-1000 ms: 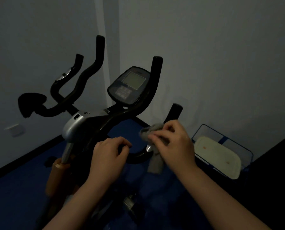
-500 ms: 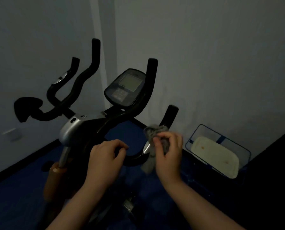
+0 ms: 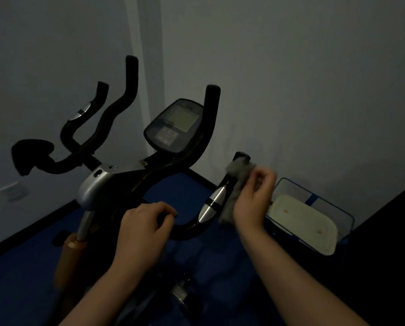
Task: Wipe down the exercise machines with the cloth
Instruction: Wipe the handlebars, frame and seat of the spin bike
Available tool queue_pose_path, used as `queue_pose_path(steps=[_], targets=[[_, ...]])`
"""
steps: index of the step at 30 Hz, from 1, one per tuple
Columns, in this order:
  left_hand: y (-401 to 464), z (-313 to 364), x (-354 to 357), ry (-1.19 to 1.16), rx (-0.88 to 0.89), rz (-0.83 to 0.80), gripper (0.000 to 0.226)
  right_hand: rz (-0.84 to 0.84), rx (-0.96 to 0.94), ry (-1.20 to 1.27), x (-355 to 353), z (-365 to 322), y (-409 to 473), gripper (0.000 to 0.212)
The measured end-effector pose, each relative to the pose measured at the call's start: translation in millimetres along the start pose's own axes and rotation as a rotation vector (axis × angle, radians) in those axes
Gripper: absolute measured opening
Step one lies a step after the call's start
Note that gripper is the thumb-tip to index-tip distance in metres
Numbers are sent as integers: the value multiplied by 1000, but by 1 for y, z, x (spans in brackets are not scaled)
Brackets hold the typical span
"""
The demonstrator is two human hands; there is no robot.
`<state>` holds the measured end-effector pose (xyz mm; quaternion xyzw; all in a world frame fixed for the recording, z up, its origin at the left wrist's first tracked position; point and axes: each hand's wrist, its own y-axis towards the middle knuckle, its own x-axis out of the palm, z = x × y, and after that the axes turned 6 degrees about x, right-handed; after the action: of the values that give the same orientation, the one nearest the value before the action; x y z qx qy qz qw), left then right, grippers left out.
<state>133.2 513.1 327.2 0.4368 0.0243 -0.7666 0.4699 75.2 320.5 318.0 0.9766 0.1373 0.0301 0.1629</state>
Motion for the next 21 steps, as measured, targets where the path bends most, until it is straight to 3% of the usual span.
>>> queue_pose_path(steps=[3,5,8,14,18,21], targets=[[1,0,1,13,-2,-11,18,111,-4,55,9,-15,27,15],[1,0,1,13,-5,0,16,55,-10,86,14,-4,4,7],[2,-2,1,19,-2,-5,14,-129,-2,103,5,8,-24,16],[2,-1,2,20,10,-14,15,-77,-165,-40,3,-7,6,10],[1,2,1,0,-4,-2,19,-266,-281,-276,-15,-9,-7,4],[3,0,2,10,9,-2,14,-320,-421,-425,-24,-32,28,21]])
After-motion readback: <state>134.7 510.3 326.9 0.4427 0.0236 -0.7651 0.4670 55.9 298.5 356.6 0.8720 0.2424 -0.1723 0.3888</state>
